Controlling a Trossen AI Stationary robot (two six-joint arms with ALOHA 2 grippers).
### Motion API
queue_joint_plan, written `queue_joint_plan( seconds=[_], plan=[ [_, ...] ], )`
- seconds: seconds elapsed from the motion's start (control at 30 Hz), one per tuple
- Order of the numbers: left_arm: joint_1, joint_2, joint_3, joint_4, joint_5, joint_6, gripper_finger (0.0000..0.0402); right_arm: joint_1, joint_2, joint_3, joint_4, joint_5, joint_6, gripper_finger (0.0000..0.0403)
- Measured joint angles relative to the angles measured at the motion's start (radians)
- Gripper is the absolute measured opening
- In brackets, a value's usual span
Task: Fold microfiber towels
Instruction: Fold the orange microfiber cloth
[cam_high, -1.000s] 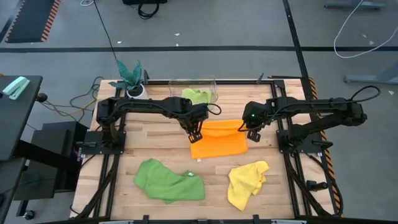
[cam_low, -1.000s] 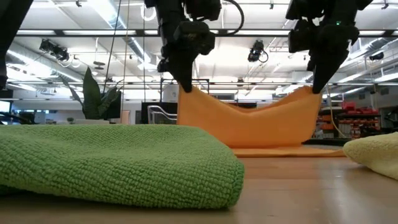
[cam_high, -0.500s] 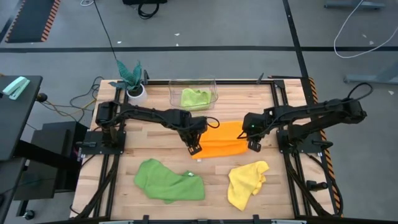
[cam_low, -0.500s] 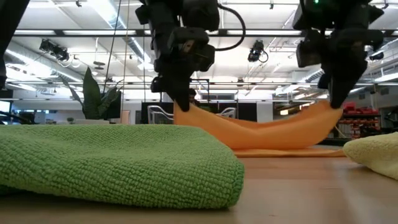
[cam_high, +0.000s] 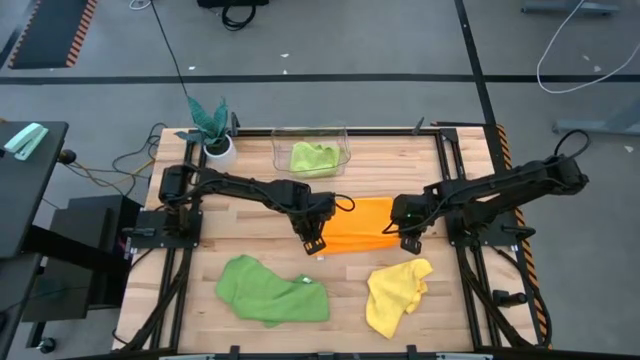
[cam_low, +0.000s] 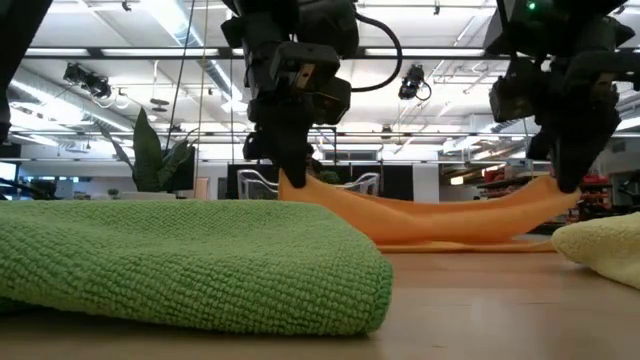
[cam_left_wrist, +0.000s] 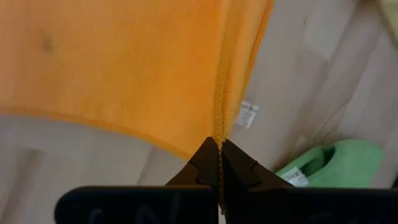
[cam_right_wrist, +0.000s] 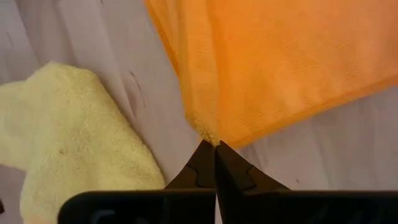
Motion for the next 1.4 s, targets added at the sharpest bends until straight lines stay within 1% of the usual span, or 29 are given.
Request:
queue_joint_plan(
  seconds=[0.1, 0.27, 0.37, 0.47, 0.57, 0.73, 0.9, 1.07, 1.23, 1.4],
  plan=[
    [-0.004, 0.011, 0.000, 0.014, 0.003, -0.004, 0.0004, 0.002, 0.016, -0.019, 0.011, -0.002, 0.003, 0.0000],
    [-0.008, 0.053, -0.001, 0.023, 0.049, -0.008, 0.0007, 0.002, 0.061, -0.042, 0.058, -0.029, 0.005, 0.0000],
    [-0.014, 0.076, 0.000, 0.028, 0.055, -0.009, 0.0014, 0.001, 0.074, -0.042, 0.077, -0.031, 0.005, 0.0001],
    [-0.022, 0.094, 0.000, 0.034, 0.066, -0.013, 0.0026, 0.001, 0.076, -0.042, 0.086, -0.031, 0.009, 0.0012],
    [-0.026, 0.097, 0.000, 0.035, 0.067, -0.009, 0.0041, 0.001, 0.078, -0.042, 0.089, -0.031, 0.010, 0.0030],
    [-0.025, 0.096, 0.000, 0.037, 0.066, -0.009, 0.0070, 0.001, 0.106, -0.042, 0.109, -0.060, 0.010, 0.0063],
    [-0.035, 0.092, 0.000, 0.034, 0.070, -0.015, 0.0108, 0.004, 0.147, -0.042, 0.106, -0.087, 0.014, 0.0100],
    [-0.051, 0.080, 0.000, 0.020, 0.073, -0.042, 0.0149, 0.034, 0.149, -0.042, 0.103, -0.103, 0.042, 0.0131],
    [-0.067, 0.079, 0.000, 0.005, 0.073, -0.073, 0.0181, 0.100, 0.145, -0.042, 0.105, -0.105, 0.100, 0.0147],
    [-0.079, 0.071, 0.000, -0.005, 0.071, -0.091, 0.0196, 0.142, 0.140, -0.042, 0.086, -0.102, 0.137, 0.0150]
  ],
)
